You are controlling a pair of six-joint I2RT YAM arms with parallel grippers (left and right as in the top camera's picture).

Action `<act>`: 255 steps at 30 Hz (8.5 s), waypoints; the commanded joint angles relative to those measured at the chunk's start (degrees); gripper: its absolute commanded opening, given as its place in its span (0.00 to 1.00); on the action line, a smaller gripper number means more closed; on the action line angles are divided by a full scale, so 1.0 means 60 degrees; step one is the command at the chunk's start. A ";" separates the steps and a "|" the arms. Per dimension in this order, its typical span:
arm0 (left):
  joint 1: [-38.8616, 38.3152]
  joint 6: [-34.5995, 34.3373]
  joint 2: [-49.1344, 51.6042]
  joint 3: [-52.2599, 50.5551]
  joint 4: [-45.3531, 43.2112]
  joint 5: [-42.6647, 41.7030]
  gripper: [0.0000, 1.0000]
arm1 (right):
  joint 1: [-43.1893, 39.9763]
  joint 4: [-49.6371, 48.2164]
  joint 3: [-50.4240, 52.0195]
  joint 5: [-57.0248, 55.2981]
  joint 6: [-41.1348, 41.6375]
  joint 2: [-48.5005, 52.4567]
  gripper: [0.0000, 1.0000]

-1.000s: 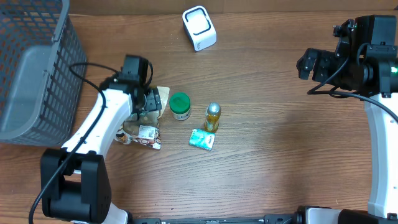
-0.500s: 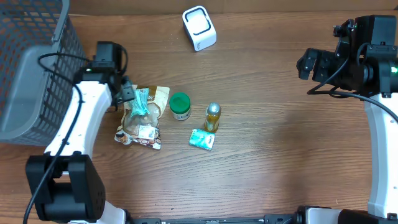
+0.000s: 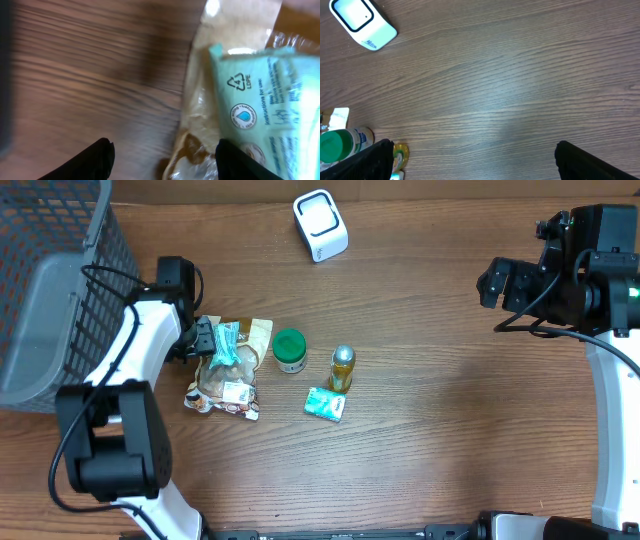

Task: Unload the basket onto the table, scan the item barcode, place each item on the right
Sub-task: 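Carry the snack packet out and set it left of the jar, then release the packet and raise the left gripper to a hold pose, then move the right gripper down over the yellow bottle, then close the right gripper around the yellow bottle's neck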

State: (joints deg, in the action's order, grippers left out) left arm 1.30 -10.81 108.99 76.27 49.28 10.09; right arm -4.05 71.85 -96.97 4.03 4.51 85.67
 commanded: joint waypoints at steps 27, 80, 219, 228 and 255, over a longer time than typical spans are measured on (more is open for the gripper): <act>-0.0277 0.0809 -0.1938 0.1803 0.0321 -0.0437 0.67 | -0.0018 -0.0026 -0.0208 -0.0091 0.0025 -0.0120 1.00; 0.0157 0.0878 -0.2987 0.2182 0.0000 -0.0182 1.00 | -0.0018 -0.0026 -0.0208 -0.0091 0.0025 -0.0120 1.00; 0.0153 0.0878 -0.2987 0.2182 0.0000 -0.0186 1.00 | 0.6870 -0.1548 0.1439 -0.1202 0.6331 0.2339 1.00; 0.0153 0.0878 -0.2987 0.2182 0.0000 -0.0182 1.00 | 0.6914 -0.1417 0.1439 -0.1239 0.6495 0.3300 0.93; 0.0138 0.0878 -0.2987 0.2182 0.0000 -0.0182 1.00 | 0.6943 -0.1395 0.1439 -0.1413 0.6488 0.3319 0.68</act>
State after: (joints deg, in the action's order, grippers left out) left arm 2.02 -5.96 91.05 88.97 49.34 8.43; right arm 37.54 63.64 -88.44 -3.44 43.31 106.21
